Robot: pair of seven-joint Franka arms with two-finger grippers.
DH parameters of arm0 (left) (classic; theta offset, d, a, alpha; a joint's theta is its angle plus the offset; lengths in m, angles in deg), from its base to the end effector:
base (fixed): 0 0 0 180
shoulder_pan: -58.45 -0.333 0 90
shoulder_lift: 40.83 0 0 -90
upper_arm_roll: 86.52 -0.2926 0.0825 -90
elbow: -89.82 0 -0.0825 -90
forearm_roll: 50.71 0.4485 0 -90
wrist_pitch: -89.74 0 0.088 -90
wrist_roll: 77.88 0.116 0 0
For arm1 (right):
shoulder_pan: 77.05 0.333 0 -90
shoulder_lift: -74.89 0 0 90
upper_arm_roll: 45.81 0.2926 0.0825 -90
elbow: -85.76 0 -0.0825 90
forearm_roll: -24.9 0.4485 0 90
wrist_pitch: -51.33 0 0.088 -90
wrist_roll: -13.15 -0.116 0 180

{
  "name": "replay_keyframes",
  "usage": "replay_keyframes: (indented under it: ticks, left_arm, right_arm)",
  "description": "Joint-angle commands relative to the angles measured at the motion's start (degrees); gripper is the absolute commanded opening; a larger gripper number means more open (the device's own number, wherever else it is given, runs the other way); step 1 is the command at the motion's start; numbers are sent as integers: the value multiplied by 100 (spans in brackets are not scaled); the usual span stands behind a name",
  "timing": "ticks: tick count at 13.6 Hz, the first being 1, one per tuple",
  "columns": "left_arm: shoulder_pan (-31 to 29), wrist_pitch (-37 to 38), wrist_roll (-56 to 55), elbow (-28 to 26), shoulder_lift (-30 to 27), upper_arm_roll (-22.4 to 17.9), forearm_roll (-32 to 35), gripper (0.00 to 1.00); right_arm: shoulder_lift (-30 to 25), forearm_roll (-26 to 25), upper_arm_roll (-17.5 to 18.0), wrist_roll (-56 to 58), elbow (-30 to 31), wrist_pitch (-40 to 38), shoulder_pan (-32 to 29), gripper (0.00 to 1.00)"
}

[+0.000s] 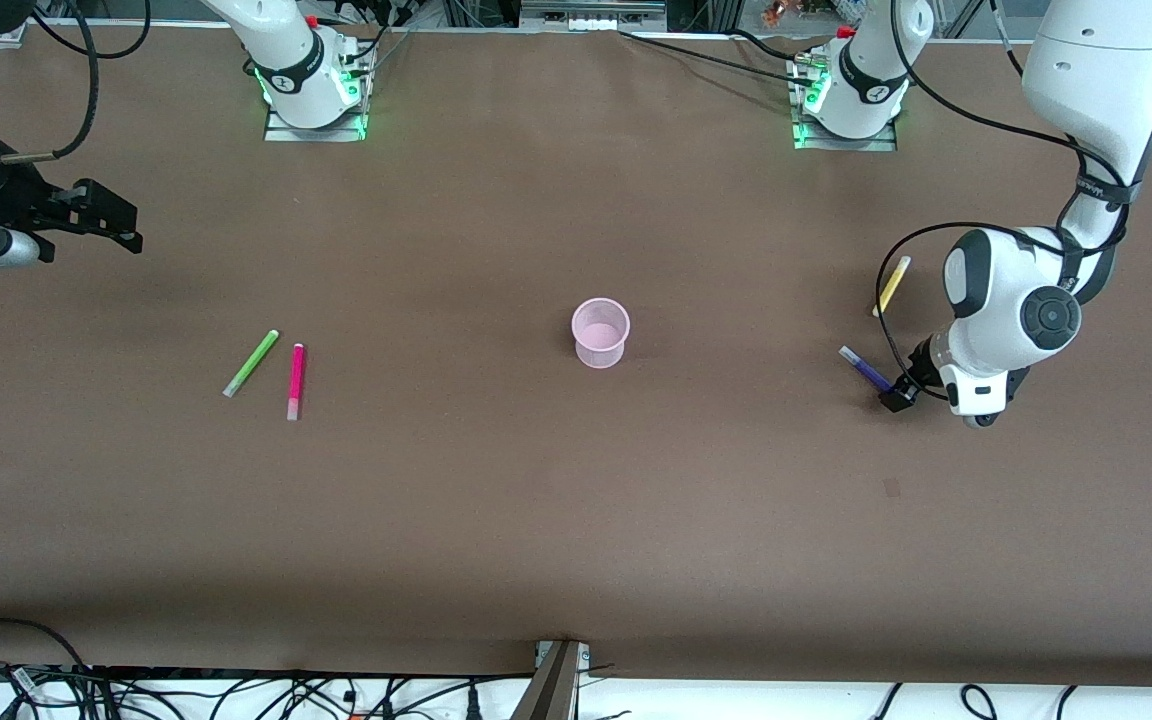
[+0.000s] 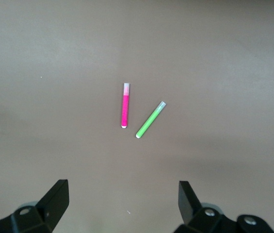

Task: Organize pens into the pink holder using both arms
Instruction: 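Lower the left gripper and grasp the purple marker while the right gripper reaches out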

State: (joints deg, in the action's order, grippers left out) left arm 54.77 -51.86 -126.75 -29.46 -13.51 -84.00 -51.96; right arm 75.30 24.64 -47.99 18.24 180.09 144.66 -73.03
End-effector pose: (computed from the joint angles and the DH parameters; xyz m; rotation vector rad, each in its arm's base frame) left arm 0.6009 0.0104 0.1031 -2.8249 -1.3557 0.1457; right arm 0.6232 0.0196 0.5520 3.1315 0.1901 -0.0388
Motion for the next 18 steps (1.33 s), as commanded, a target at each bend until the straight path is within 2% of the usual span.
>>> replay_keyframes:
  ticks: [1, 3, 5, 8, 11, 13, 16, 18]
  left_arm:
    - [34, -218, -43, 80, 177, 12, -86, 83]
    - [61, -228, -70, 89, 230, 12, -86, 67]
    - [70, -228, -61, 98, 221, 12, -86, 45]
    - [87, -228, -52, 142, 230, 12, -86, 0]
    - [131, -131, -52, 369, 142, 99, -77, 0]
    - [158, 87, -70, 537, -181, 205, -77, 0]
    - [158, 580, -516, 730, -850, 652, -77, 0]
    - [166, 695, -1305, 958, -1000, 1134, -34, 0]
  right_arm:
    - [222, -114, -2, -16, -187, -43, -24, 100]
    - [380, -141, -2, -16, -196, -34, -15, 100]
    - [381, -124, 6, 1, -196, -17, -6, 100]
    - [450, -132, 24, 62, -196, -17, 38, 100]
    - [617, -124, 24, 71, -187, -26, 38, 100]
    - [732, -123, 33, 211, -196, -26, 46, 100]
    - [908, -80, 16, 221, -196, 0, -15, 100]
    - [882, 8, 7, 116, -126, 10, -6, 100]
